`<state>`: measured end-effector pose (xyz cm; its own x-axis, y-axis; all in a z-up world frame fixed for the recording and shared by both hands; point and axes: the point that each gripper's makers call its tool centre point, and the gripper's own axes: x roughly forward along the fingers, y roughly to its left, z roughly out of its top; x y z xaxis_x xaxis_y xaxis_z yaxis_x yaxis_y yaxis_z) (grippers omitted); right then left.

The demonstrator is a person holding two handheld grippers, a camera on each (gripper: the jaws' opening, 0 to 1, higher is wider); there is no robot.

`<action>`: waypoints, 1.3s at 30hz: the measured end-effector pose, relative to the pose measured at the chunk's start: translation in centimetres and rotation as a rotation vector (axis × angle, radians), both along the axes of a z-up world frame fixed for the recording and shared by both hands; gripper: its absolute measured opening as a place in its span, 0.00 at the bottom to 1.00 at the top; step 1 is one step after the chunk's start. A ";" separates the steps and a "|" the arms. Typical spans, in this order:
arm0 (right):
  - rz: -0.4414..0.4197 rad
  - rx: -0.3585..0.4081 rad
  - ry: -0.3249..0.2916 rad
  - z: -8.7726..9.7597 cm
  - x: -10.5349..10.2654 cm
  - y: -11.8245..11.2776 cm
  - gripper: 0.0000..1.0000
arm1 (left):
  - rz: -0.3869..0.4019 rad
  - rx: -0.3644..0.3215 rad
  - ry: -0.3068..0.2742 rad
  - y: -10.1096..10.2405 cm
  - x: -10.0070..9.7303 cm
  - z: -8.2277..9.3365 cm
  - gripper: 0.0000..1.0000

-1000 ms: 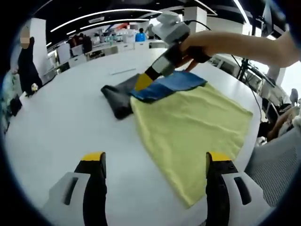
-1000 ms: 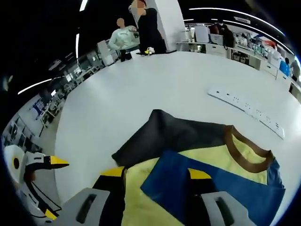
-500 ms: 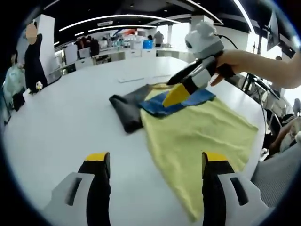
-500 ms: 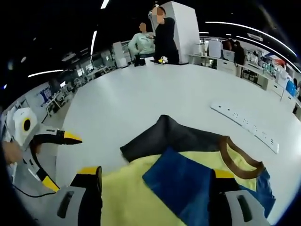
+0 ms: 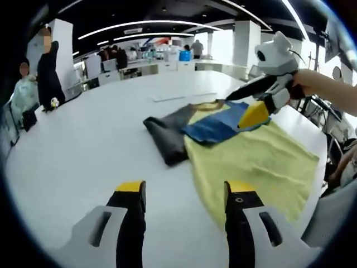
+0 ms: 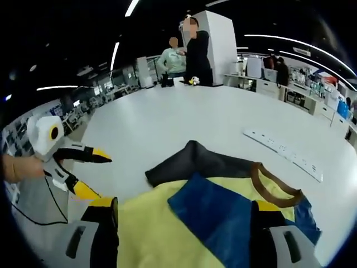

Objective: Fold the garment on the visible template until the final outline fits inside the template.

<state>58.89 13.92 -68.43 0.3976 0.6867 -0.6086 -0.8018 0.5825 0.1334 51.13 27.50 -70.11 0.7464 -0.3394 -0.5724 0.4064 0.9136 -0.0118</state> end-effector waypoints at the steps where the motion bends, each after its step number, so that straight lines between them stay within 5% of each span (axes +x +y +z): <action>1: 0.003 -0.003 -0.007 0.1 0.0 -0.1 0.98 | 0.001 0.001 0.000 0.0 0.2 -0.1 0.48; 14: 0.021 0.010 -0.051 0.3 -0.4 -1.5 0.97 | 0.028 0.057 0.007 0.5 3.9 -2.3 0.32; 30: 0.096 0.012 -0.089 -1.1 -2.8 -2.0 0.97 | 0.087 -0.026 0.026 0.2 5.9 -4.4 0.21; 33: 0.099 0.010 -0.094 -1.2 -3.1 -2.1 0.96 | 0.112 -0.122 0.050 -0.3 6.1 -4.6 0.21; 39: 0.108 0.009 -0.096 -1.5 -3.6 -2.4 0.95 | 0.101 -0.094 0.055 -0.1 6.5 -5.1 0.15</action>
